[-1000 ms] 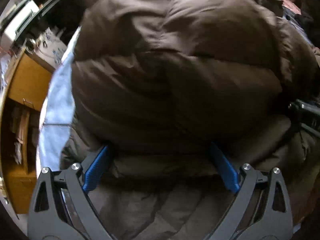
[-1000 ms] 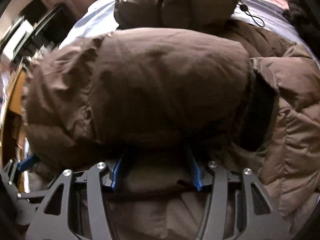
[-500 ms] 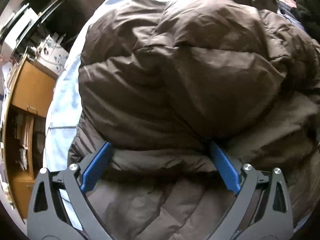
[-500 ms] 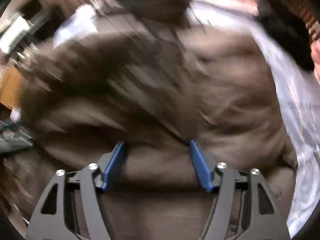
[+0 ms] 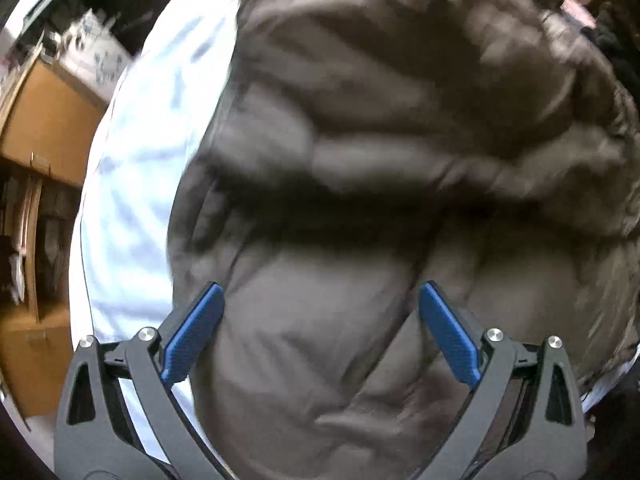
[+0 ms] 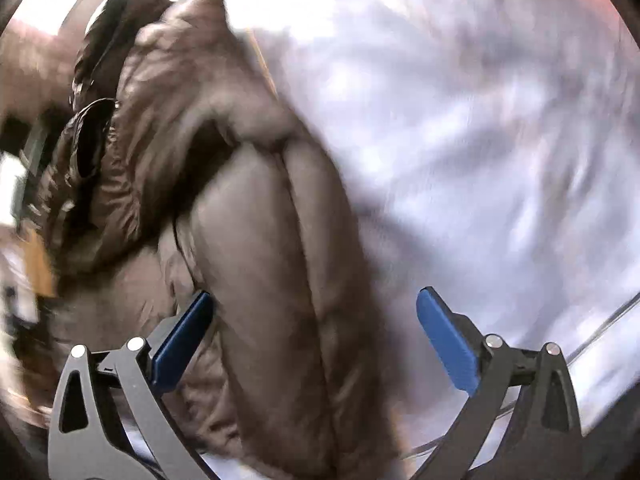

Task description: Fold large clothes

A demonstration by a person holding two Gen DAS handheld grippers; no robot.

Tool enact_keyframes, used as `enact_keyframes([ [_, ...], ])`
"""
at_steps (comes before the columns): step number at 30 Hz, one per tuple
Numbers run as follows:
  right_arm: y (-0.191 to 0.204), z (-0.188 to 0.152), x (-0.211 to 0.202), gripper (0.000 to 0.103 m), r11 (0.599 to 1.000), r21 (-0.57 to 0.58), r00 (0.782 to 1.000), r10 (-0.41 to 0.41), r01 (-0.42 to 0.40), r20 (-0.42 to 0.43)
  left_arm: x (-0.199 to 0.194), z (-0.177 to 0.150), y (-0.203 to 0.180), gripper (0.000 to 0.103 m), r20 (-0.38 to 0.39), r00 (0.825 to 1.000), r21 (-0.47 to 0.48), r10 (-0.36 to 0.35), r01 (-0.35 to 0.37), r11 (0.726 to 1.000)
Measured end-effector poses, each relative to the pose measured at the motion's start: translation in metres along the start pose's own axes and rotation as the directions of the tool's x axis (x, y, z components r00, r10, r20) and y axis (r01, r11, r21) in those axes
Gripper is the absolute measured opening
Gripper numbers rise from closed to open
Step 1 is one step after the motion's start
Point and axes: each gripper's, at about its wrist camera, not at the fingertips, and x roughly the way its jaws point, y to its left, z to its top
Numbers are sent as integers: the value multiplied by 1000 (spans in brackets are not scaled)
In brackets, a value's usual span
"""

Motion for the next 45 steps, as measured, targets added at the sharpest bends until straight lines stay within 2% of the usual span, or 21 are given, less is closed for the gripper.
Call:
enact_keyframes([
  [2,-7,-13,15,102,999,5,999,37,-37,-36,7,-9,2,100,-31,999,-8,-14,14,1000],
  [4,-3,-23,10,88,999,-44,1000,20,-20,6,8,-14,-3,98,-57,998,4,2,-2,1000],
  [6,0,-28,4,32,996,-31,996,83,-84,-23,8,-17,-5,82,-117,993,-32,-10,7,999],
  [7,-1,-29,1,27,988,6,987,152,-151,-51,8,-19,-4,73,-140,990,-65,-32,23,998],
  [10,2,-40,-16,16,991,-18,991,129,-130,-39,-1,-28,-5,58,-170,985,-81,-34,20,996],
  [12,-2,-50,-23,14,992,0,990,128,-128,-53,-5,-40,-9,51,-187,982,-30,31,-38,999],
  [15,-5,-50,-27,13,993,12,989,115,-115,-88,-4,-61,-14,51,-217,973,31,82,-77,997],
  [19,-5,-48,-21,17,1000,-9,994,23,-24,-108,-6,-79,-29,53,-230,966,78,116,-100,992],
  [20,-6,-45,-21,22,1000,-3,996,15,-16,-92,-14,-77,-31,53,-205,970,73,132,-119,990],
  [21,-9,-40,-26,38,1000,28,998,-7,9,-65,-24,-74,-32,57,-167,973,63,162,-153,986],
  [22,-8,-33,-31,45,998,53,999,-36,38,-37,-38,-71,-35,74,-109,973,55,206,-201,978],
  [24,-4,-24,-65,65,993,74,987,-102,94,126,-84,-60,-46,93,76,962,19,261,-263,965],
  [25,2,-19,-79,68,991,64,973,-128,118,194,-103,-56,-53,93,143,960,-11,241,-242,970],
  [27,25,-7,-103,77,990,21,941,-136,136,309,-137,-37,-70,96,233,965,-86,117,-100,991],
  [30,87,31,-114,79,995,-77,939,-29,59,342,-161,-13,-91,101,293,952,-142,-90,137,980],
  [33,145,75,-116,88,975,-222,937,89,-13,337,-158,3,-138,101,273,943,-123,-192,232,965],
  [35,186,104,-108,88,963,-269,935,106,-12,339,-150,9,-157,101,246,954,-89,-171,198,976],
  [38,239,176,-85,90,961,-274,934,76,24,348,-130,8,-153,101,185,975,-79,-127,143,987],
  [41,271,244,-52,90,967,-230,928,-16,109,373,-113,5,-133,101,113,974,-95,-196,207,974],
  [43,291,293,-17,90,963,-213,930,-77,162,360,-97,4,-129,101,64,980,-95,-189,195,976],
  [45,306,327,9,90,969,-192,936,-84,157,341,-81,6,-132,101,-4,988,-80,-157,157,984],
])
